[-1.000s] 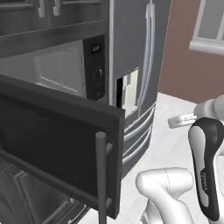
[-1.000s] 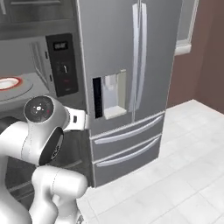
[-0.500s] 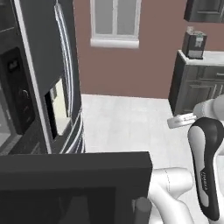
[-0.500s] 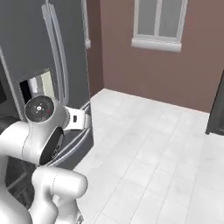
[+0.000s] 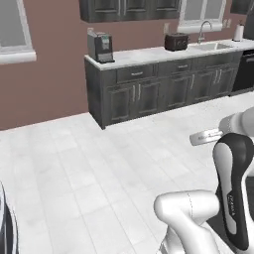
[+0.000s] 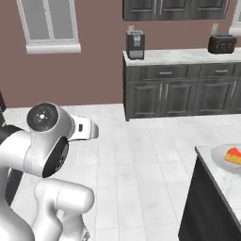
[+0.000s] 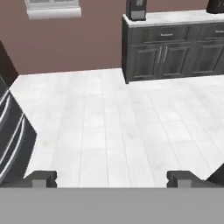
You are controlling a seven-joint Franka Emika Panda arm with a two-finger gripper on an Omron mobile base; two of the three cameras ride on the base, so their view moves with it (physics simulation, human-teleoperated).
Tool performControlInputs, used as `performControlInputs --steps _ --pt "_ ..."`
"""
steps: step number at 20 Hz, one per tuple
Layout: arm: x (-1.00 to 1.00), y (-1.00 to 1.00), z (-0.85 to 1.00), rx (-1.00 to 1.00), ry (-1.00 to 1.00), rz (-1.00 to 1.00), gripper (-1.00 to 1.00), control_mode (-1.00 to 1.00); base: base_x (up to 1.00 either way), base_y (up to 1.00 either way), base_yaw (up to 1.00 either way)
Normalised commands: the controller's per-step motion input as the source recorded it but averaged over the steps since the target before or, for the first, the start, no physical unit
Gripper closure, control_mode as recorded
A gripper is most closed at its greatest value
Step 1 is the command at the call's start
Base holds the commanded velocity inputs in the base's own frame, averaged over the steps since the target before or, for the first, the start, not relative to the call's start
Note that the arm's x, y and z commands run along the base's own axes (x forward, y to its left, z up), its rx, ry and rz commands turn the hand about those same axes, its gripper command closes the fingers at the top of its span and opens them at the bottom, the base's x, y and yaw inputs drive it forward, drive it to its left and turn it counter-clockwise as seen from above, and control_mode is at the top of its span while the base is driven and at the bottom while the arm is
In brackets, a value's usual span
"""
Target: Pick the cheese from the counter and place it in the microwave.
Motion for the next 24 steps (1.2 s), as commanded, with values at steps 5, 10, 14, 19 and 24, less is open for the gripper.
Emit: performControlInputs --steps 5,10,14,19,24 --pt "0.0 0.0 0.0 0.0 0.0 0.0 -1.0 1.0 0.47 -0.08 -0.65" --pt "0.0 0.0 0.0 0.0 0.0 0.0 -1.0 1.0 0.61 0.0 -0.03" --pt "0.0 0.0 0.0 0.0 0.0 0.0 -1.0 1.0 0.99 -0.35 -0.02" --pt "0.0 0.0 0.0 0.0 0.0 0.0 -1.0 1.0 1.0 -0.42 -0.3" --pt "0.0 0.0 0.0 0.0 0.0 0.0 -1.0 1.0 0.91 -0.26 -0.49"
